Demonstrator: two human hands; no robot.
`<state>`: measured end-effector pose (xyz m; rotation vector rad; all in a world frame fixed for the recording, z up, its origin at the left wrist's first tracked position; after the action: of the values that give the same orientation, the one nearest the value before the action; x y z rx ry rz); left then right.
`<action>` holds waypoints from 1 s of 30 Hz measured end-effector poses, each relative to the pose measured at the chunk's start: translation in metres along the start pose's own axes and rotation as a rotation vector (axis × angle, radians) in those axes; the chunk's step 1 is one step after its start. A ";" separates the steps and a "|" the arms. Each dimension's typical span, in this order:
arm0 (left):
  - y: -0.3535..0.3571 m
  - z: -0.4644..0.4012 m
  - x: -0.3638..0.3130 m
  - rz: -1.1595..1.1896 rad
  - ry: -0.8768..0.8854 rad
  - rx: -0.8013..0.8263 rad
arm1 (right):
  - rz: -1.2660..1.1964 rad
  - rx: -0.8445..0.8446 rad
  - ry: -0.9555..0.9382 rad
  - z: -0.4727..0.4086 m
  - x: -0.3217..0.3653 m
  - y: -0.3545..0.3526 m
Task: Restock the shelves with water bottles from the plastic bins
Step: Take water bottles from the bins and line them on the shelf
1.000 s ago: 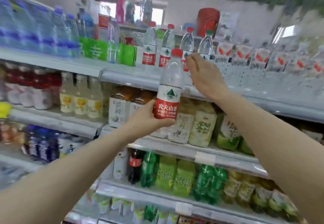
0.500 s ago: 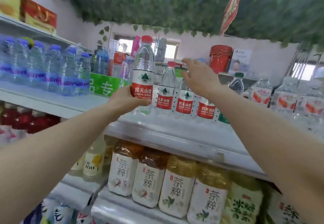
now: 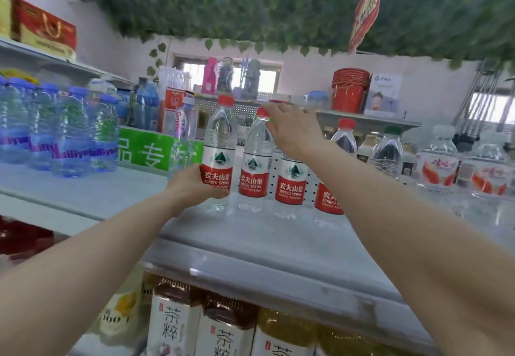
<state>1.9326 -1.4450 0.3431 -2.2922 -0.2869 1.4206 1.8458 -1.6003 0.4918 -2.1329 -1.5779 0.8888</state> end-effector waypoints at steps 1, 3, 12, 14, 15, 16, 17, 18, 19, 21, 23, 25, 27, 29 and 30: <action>0.003 -0.001 0.000 0.002 0.005 0.011 | -0.004 -0.006 -0.003 0.001 0.001 0.000; 0.007 -0.005 0.000 0.009 0.022 0.013 | -0.011 -0.016 -0.009 0.001 0.002 0.001; 0.024 -0.038 -0.001 -0.192 -0.003 0.000 | -0.056 -0.062 -0.011 -0.005 -0.004 0.004; 0.025 -0.041 0.002 -0.225 -0.021 -0.019 | -0.046 -0.067 -0.032 -0.005 -0.004 0.004; 0.026 -0.042 0.003 -0.243 -0.031 -0.018 | -0.032 -0.069 -0.045 -0.004 -0.004 0.004; 0.027 -0.042 0.004 -0.260 -0.037 -0.012 | -0.018 -0.070 -0.055 -0.004 -0.004 0.004; 0.027 -0.041 0.005 -0.273 -0.040 0.001 | -0.011 -0.070 -0.058 -0.003 -0.006 0.004; 0.028 -0.041 0.006 -0.282 -0.045 0.010 | -0.012 -0.069 -0.055 -0.003 -0.007 0.004; 0.027 -0.040 0.007 -0.278 -0.052 0.014 | -0.016 -0.071 -0.051 -0.003 -0.009 0.005; 0.027 -0.040 0.010 -0.246 -0.062 0.012 | -0.029 -0.073 -0.045 -0.003 -0.012 0.006; 0.028 -0.041 0.013 -0.228 -0.070 0.011 | -0.042 -0.073 -0.040 -0.004 -0.014 0.008; 0.029 -0.043 0.017 -0.201 -0.087 0.022 | -0.047 -0.065 -0.042 -0.004 -0.015 0.009; 0.029 -0.044 0.020 -0.152 -0.106 0.053 | -0.045 -0.058 -0.047 -0.005 -0.016 0.009; 0.031 -0.046 0.023 -0.100 -0.120 0.099 | -0.040 -0.053 -0.049 -0.005 -0.015 0.009; 0.033 -0.047 0.024 -0.082 -0.126 0.118 | -0.038 -0.052 -0.048 -0.005 -0.015 0.010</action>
<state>1.9833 -1.4762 0.3271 -2.0775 -0.3225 1.5020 1.8534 -1.6171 0.4938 -2.1243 -1.6761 0.9033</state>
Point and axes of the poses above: each hand's wrist, its own z-axis away from the middle knuckle, its own y-axis out of the palm, x = y × z, the point moved 9 cm from there along -z, towards the middle knuckle, and after that the axes turned 6 degrees about -x, right-handed, at the moved point
